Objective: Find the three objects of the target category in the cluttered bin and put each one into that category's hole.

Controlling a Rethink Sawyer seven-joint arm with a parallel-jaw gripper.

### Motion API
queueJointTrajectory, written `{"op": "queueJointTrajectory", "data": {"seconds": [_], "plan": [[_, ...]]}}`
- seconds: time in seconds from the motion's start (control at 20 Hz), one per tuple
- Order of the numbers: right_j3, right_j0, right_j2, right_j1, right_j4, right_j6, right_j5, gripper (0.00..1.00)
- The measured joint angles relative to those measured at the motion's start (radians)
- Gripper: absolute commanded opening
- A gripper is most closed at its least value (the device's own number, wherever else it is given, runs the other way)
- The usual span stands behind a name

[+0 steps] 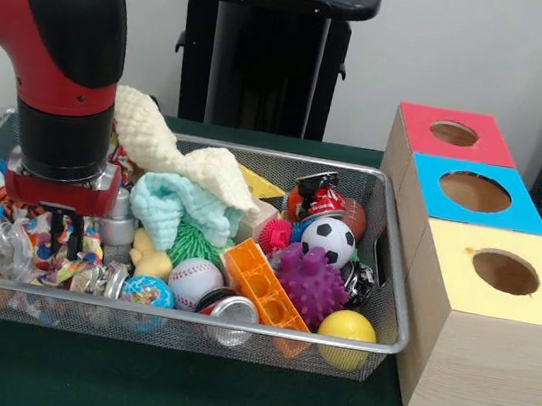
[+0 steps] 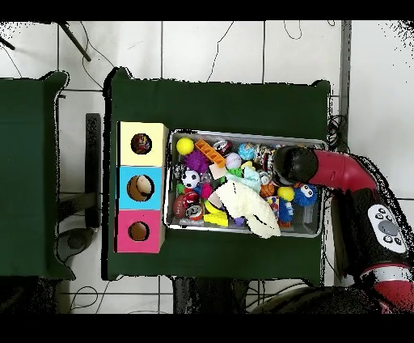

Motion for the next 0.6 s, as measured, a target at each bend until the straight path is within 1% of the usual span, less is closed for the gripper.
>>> {"op": "queueJointTrajectory", "data": {"seconds": [0.6], "plan": [[0.004,-0.002,0.003,0.009,0.000,0.000,-0.014,0.00]]}}
